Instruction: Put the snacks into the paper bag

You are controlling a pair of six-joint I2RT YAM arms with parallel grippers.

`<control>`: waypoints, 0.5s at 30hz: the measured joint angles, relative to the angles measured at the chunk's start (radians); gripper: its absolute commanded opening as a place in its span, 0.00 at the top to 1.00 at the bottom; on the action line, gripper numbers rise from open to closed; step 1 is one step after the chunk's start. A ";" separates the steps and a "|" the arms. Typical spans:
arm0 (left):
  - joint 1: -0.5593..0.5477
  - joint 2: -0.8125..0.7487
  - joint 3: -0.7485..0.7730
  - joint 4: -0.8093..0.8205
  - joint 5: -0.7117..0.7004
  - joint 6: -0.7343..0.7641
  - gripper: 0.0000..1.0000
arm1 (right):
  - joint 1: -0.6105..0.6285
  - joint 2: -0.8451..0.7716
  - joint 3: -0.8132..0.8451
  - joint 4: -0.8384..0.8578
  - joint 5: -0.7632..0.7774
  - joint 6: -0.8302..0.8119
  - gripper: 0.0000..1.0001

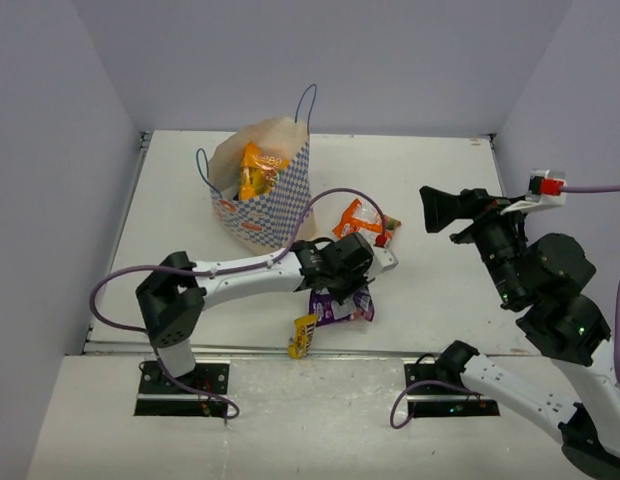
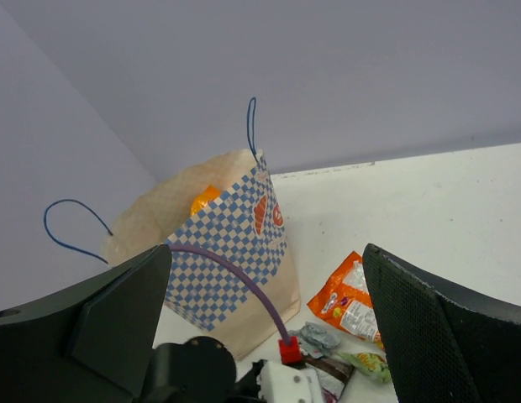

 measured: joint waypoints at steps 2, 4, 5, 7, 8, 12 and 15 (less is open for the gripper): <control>0.000 -0.045 0.044 -0.028 -0.014 -0.007 1.00 | 0.000 0.001 0.000 0.000 0.005 -0.001 0.01; 0.003 -0.091 0.102 -0.042 -0.033 -0.009 1.00 | 0.000 0.001 0.000 0.000 0.008 -0.002 0.01; 0.003 -0.116 0.140 -0.050 -0.046 -0.010 1.00 | 0.000 0.002 0.000 0.000 0.009 -0.002 0.01; 0.009 -0.154 0.232 -0.072 -0.080 -0.011 1.00 | 0.000 0.002 0.000 0.000 0.017 -0.002 0.01; 0.014 -0.172 0.280 -0.076 -0.105 -0.010 1.00 | 0.000 0.003 0.001 0.000 0.021 -0.002 0.01; 0.068 -0.222 0.459 -0.111 -0.197 -0.006 1.00 | 0.000 0.010 0.004 0.000 0.026 -0.003 0.01; 0.170 -0.248 0.533 -0.135 -0.228 -0.005 1.00 | 0.000 0.021 0.006 0.000 0.025 -0.002 0.01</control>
